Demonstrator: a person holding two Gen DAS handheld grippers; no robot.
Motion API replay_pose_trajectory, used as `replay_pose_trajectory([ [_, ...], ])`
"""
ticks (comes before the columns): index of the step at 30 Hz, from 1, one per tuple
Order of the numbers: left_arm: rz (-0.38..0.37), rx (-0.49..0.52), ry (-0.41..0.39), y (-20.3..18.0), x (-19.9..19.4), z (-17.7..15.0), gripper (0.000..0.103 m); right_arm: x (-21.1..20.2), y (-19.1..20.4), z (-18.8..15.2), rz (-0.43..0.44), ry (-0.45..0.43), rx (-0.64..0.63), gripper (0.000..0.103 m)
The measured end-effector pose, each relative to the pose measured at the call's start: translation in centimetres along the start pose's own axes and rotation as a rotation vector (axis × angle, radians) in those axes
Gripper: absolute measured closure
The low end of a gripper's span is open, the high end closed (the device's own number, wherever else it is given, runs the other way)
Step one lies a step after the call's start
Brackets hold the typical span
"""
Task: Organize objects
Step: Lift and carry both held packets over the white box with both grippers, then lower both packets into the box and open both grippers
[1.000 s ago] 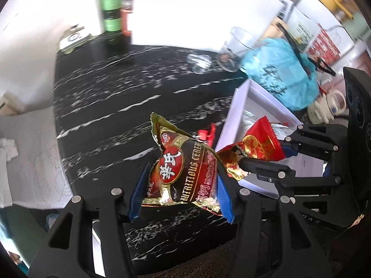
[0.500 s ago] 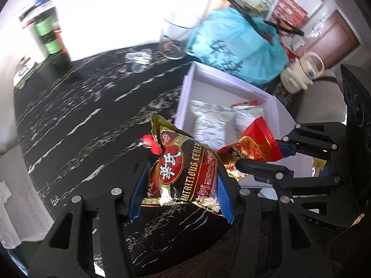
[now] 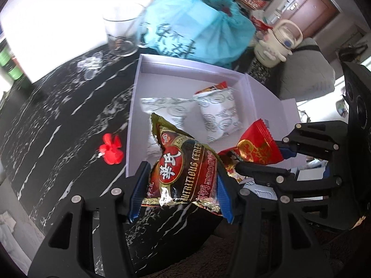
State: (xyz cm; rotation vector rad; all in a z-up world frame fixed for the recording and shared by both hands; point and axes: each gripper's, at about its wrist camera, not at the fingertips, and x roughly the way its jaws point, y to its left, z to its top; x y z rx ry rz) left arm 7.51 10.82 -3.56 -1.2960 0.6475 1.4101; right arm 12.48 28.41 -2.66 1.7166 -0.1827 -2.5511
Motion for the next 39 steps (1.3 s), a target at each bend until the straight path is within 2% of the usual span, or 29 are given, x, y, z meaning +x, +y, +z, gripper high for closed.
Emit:
replay_pose_trajectory([
  [11,-0.019,0.03,0.056,-2.3,2.7,0.4,0.051,0.3,-2.3,-2.1,-0.015,0.036,0.065,0.082],
  [26,0.026,0.073,0.121,-3.9,6.8,1.3,0.051,2.9,-5.4,-3.2,0.004,0.101,0.121,0.082],
  [29,0.055,0.083,0.128,-3.9,7.6,1.4,0.051,3.6,-5.7,-3.2,0.007,0.115,0.116,0.082],
  [32,0.119,0.13,0.127,-4.1,8.4,1.4,0.05,4.4,-5.9,-3.2,0.022,0.131,0.113,0.082],
  [39,0.063,0.107,0.151,-3.9,9.7,1.4,0.05,6.2,-6.4,-3.0,0.067,0.164,0.104,0.082],
])
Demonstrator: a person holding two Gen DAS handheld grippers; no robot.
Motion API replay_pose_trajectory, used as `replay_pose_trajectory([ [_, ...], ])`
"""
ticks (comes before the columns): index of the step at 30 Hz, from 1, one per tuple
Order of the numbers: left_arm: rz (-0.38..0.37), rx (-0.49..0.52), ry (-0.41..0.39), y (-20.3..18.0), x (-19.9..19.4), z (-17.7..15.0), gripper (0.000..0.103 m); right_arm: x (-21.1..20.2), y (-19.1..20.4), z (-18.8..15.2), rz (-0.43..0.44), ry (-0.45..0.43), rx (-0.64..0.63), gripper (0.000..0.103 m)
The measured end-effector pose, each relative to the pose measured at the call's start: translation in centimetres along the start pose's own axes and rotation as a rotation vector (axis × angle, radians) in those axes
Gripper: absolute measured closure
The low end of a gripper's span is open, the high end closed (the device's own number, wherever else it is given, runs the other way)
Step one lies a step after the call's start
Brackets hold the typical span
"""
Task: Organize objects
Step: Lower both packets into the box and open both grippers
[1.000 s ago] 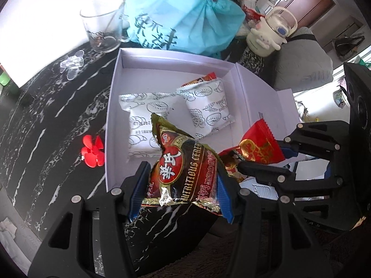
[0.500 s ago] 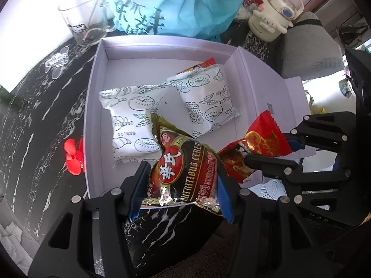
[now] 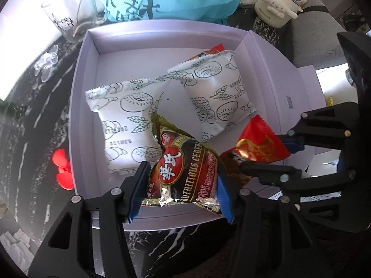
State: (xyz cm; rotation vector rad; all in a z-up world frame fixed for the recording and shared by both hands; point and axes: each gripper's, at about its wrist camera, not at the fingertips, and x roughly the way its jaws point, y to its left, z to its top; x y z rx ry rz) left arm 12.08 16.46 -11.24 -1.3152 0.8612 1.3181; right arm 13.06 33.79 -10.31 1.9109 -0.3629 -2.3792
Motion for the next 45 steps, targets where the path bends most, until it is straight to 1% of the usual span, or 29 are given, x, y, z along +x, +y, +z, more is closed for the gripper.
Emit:
replay_pose_trajectory([
  [2,-0.019,-0.012,0.003,0.2,0.3,0.1,0.05,0.4,-0.1,0.1,0.008,0.008,-0.001,0.082],
  [6,-0.033,-0.03,0.028,0.6,1.3,0.1,0.05,1.2,-0.4,0.5,0.006,0.026,-0.008,0.082],
  [8,-0.044,-0.04,0.026,0.8,1.5,0.1,0.05,1.5,-0.6,0.6,0.008,0.033,-0.01,0.082],
  [12,-0.042,-0.04,0.029,0.9,2.1,0.2,0.05,2.1,-0.9,0.6,0.003,0.043,-0.014,0.082],
  [16,-0.05,-0.053,0.016,1.3,2.2,0.3,0.05,2.0,-0.9,0.6,0.002,0.035,-0.02,0.082],
  [23,-0.051,-0.066,0.001,1.5,2.6,0.3,0.045,2.0,-0.8,0.6,-0.03,0.03,-0.01,0.081],
  [26,-0.051,-0.069,-0.009,1.5,2.6,0.2,0.045,1.9,-1.0,0.6,-0.033,0.027,-0.001,0.081],
  [30,-0.032,-0.038,-0.026,1.2,2.1,-0.2,0.045,1.8,-1.5,0.5,-0.024,0.024,0.012,0.08],
  [32,-0.019,-0.024,-0.043,1.1,1.7,-0.4,0.045,1.6,-1.7,0.6,-0.033,0.018,0.02,0.08],
  [36,-0.021,-0.033,-0.071,1.3,0.9,-0.7,0.045,1.2,-1.8,0.8,-0.059,0.01,0.012,0.08],
  [39,0.014,-0.026,-0.086,1.4,0.5,-0.9,0.045,0.7,-1.6,0.8,-0.088,-0.006,-0.008,0.075],
  [41,0.041,-0.023,-0.086,1.4,0.3,-1.0,0.044,0.2,-1.6,0.8,-0.095,-0.017,-0.019,0.066],
  [42,0.051,-0.022,-0.085,1.4,-0.3,-0.2,0.043,0.1,-1.7,0.8,-0.092,-0.021,-0.022,0.065],
  [44,0.071,-0.023,-0.088,1.3,-0.4,0.0,0.04,-0.3,-1.9,0.8,-0.102,-0.032,-0.021,0.058],
  [45,0.079,-0.025,-0.091,1.3,-0.5,-0.1,0.039,-0.4,-1.9,0.9,-0.108,-0.036,-0.021,0.057],
])
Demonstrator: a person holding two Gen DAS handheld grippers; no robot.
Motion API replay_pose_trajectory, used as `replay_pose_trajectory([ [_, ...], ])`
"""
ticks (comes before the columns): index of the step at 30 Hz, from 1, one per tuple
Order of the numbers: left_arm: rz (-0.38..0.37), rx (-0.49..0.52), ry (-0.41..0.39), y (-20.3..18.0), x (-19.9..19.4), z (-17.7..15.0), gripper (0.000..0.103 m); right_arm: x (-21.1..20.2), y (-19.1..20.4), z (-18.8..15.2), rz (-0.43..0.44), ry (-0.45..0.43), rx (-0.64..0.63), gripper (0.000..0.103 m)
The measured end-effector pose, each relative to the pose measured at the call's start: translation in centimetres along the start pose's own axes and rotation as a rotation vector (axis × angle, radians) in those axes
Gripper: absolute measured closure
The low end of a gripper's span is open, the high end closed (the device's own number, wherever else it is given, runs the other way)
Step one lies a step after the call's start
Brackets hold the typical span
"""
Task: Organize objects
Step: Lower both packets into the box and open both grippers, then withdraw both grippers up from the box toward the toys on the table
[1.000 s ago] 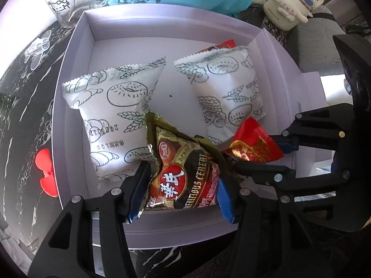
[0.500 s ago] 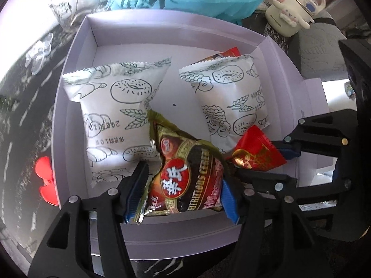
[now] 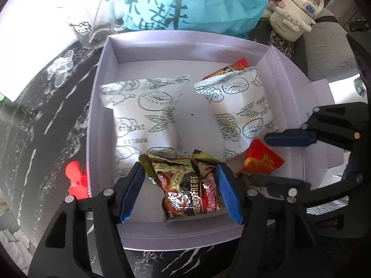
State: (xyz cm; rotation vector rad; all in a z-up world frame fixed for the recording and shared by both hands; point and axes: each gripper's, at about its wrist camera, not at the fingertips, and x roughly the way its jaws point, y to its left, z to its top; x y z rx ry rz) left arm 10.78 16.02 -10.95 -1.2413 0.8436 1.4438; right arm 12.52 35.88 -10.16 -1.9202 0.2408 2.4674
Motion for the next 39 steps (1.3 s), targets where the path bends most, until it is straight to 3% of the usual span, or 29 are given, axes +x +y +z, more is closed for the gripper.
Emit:
replay_pose_trajectory([
  [4,0.043,-0.005,-0.03,0.8,-0.9,-0.1,0.034,-0.6,-0.5,0.1,-0.04,-0.013,-0.009,0.052],
  [8,0.054,-0.008,-0.045,1.7,-1.6,-0.3,0.031,-1.1,1.3,-0.6,-0.079,-0.028,-0.021,0.038],
  [16,0.049,-0.024,-0.044,1.4,-1.2,0.3,0.028,-1.4,0.7,-0.4,-0.102,-0.03,0.012,0.038],
  [20,0.043,-0.035,-0.048,1.6,-1.5,0.3,0.028,-1.1,2.9,-0.8,-0.105,-0.034,0.034,0.038],
  [28,0.023,-0.113,-0.092,3.1,-4.5,-0.6,0.028,-2.2,3.8,0.5,-0.109,-0.047,0.062,0.038],
  [39,0.063,-0.271,-0.15,7.0,-8.4,-4.3,0.028,-3.6,8.9,3.4,-0.079,-0.086,-0.107,0.038],
])
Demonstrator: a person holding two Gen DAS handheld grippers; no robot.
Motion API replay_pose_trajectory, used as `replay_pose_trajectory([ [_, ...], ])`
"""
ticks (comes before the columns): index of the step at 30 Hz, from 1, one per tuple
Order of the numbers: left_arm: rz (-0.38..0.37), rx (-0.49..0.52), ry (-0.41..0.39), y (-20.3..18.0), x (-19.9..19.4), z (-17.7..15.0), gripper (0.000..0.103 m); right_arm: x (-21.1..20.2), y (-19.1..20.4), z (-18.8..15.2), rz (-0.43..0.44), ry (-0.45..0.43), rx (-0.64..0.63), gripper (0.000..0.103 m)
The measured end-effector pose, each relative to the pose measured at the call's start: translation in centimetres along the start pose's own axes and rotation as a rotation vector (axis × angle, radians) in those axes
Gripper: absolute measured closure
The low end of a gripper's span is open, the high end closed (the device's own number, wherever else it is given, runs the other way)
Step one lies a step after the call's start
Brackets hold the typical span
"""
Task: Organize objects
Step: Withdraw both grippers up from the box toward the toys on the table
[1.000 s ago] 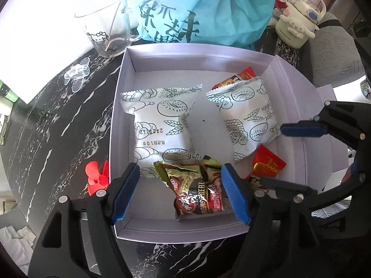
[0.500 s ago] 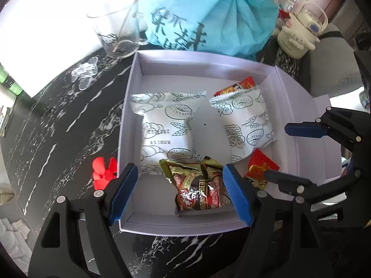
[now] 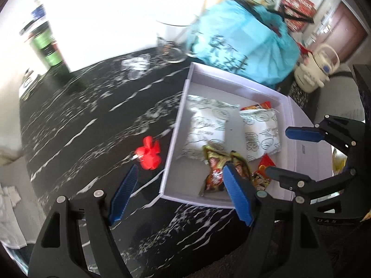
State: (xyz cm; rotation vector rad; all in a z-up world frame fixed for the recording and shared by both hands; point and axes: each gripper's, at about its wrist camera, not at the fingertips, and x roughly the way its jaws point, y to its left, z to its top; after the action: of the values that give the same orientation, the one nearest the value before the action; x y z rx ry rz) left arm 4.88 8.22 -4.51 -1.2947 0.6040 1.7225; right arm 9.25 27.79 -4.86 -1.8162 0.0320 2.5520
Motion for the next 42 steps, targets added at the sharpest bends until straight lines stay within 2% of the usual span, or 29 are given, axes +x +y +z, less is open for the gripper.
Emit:
replay_pose_trajectory([
  [11,0.072,-0.178,-0.04,4.8,-3.0,-3.9,0.028,0.1,5.5,2.4,0.058,-0.019,-0.185,0.038],
  [19,0.078,-0.274,-0.061,6.7,-4.0,-5.6,0.028,-0.3,7.6,3.4,0.072,-0.045,-0.257,0.038],
  [31,0.048,-0.249,-0.028,5.8,-1.4,-2.7,0.028,0.4,4.9,6.1,0.057,-0.053,-0.213,0.038],
  [34,0.069,-0.244,-0.012,5.7,-0.3,-1.6,0.028,1.2,4.1,6.9,0.046,-0.046,-0.21,0.038],
  [42,0.038,-0.246,0.049,6.4,3.1,0.9,0.028,3.9,2.3,9.6,0.046,-0.032,-0.207,0.038],
])
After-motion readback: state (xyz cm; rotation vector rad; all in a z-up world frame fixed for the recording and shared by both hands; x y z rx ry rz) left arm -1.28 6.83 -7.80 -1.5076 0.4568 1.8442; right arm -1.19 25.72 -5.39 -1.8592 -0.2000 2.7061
